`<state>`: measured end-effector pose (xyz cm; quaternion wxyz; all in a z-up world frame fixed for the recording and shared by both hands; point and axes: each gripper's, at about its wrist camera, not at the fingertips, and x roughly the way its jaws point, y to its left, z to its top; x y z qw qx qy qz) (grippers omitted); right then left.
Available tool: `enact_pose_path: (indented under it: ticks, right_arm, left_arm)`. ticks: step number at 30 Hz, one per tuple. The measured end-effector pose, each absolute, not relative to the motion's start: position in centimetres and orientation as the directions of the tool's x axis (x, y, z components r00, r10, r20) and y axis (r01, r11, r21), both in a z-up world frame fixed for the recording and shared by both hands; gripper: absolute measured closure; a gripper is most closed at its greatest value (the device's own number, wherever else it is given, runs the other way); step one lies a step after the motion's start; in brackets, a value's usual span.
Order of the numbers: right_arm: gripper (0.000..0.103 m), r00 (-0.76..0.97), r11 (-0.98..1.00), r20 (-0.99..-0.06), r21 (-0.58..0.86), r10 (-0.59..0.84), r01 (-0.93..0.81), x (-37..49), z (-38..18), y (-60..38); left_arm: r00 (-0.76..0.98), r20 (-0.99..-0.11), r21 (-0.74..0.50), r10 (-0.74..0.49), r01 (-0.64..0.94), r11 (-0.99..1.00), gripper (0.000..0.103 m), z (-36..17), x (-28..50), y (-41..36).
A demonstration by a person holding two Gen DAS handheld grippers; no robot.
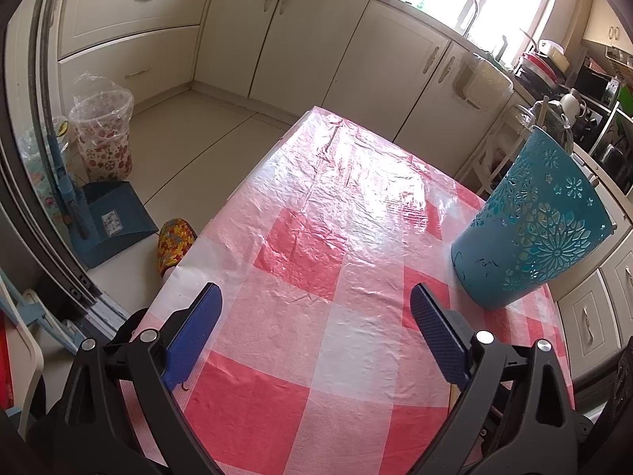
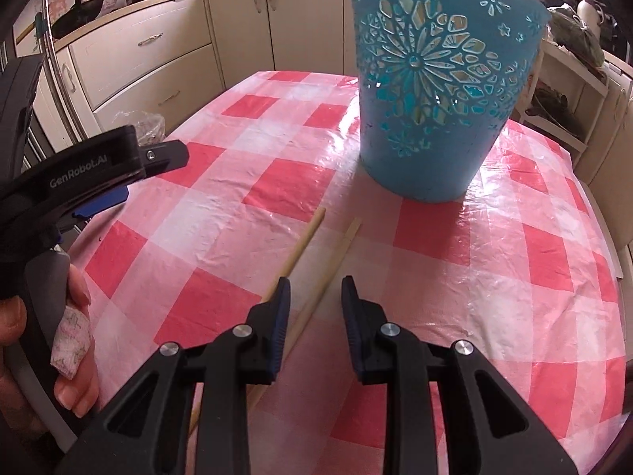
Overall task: Organize utensils
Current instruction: 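Move the right gripper back toward the remaining sticks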
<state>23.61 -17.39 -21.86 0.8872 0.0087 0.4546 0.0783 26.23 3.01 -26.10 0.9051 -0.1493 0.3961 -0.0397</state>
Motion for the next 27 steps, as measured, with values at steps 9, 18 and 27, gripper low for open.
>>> enact_pose_path:
  ticks: [9, 18, 27]
  right_arm:
    - [0.077, 0.559, 0.991, -0.819, 0.088, 0.128, -0.098, 20.5, -21.8, -21.7]
    - [0.079, 0.588, 0.982, -0.796, 0.188, 0.144, 0.014, 18.9, -22.0, -25.3]
    - [0.08, 0.554, 0.986, -0.82, 0.072, 0.143, -0.148, 19.2, -21.7, -24.3]
  left_arm:
    - [0.682, -0.706, -0.303, -0.192, -0.045, 0.952, 0.011, -26.2, 26.3, 3.1]
    - [0.677, -0.713, -0.293, -0.184, -0.049, 0.955, 0.011, -26.3, 26.4, 2.8]
    - [0.673, -0.716, -0.294, -0.188, -0.046, 0.955, 0.011, -26.3, 26.4, 2.6]
